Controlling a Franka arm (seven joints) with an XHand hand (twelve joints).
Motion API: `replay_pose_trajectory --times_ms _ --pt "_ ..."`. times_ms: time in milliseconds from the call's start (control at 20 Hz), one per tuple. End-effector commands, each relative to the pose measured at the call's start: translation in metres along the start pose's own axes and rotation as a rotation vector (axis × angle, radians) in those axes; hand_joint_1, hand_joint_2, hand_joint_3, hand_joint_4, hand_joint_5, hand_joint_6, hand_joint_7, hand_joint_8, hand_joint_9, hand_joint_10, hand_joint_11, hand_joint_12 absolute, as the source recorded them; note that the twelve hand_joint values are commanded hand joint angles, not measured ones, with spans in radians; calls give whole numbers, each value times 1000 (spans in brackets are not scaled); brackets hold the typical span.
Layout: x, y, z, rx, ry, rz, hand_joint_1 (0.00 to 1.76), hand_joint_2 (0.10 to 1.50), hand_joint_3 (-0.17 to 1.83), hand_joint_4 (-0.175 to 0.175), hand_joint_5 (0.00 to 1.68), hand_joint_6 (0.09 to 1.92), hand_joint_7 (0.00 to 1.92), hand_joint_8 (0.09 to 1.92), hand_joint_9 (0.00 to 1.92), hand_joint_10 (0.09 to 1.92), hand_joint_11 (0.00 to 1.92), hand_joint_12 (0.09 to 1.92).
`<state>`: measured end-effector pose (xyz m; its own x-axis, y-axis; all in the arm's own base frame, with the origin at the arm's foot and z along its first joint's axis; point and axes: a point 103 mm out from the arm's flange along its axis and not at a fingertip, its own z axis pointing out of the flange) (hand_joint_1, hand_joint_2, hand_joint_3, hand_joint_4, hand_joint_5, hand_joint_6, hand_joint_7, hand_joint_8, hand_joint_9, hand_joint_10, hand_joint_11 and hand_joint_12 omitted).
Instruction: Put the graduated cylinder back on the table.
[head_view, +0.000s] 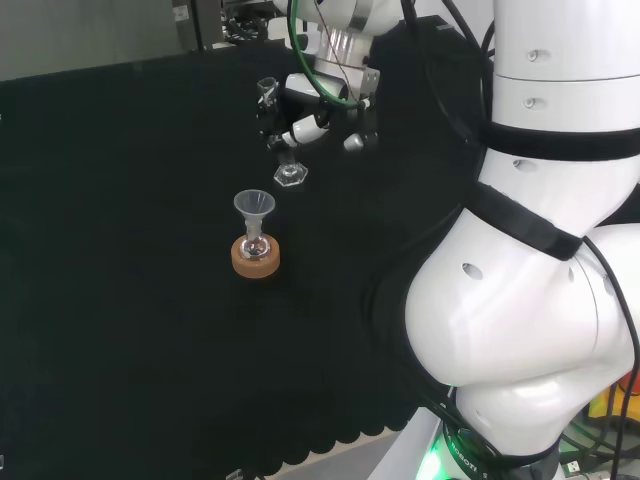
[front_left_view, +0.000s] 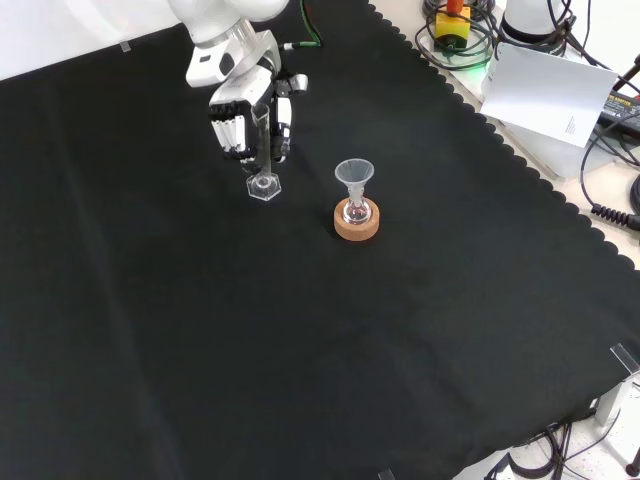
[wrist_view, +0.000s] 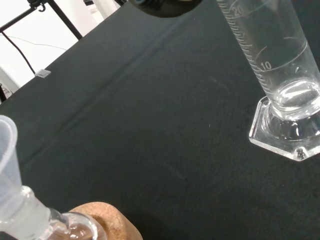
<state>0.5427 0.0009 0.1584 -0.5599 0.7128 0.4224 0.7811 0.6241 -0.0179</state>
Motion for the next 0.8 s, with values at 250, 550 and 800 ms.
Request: replay_pose_trajectory --times_ms 250,550,800 --pt "-7 13 20 -52 34 -19 1152 1124 1 -175 976 1017 1235 312 1426 87 1237 735" --pt "-9 18 27 -84 46 -20 1151 1124 1 -175 975 1018 1232 312 1424 87 1235 736" --pt "-12 22 35 -70 46 -16 1151 1124 1 -175 974 1019 1231 313 1424 87 1234 738"
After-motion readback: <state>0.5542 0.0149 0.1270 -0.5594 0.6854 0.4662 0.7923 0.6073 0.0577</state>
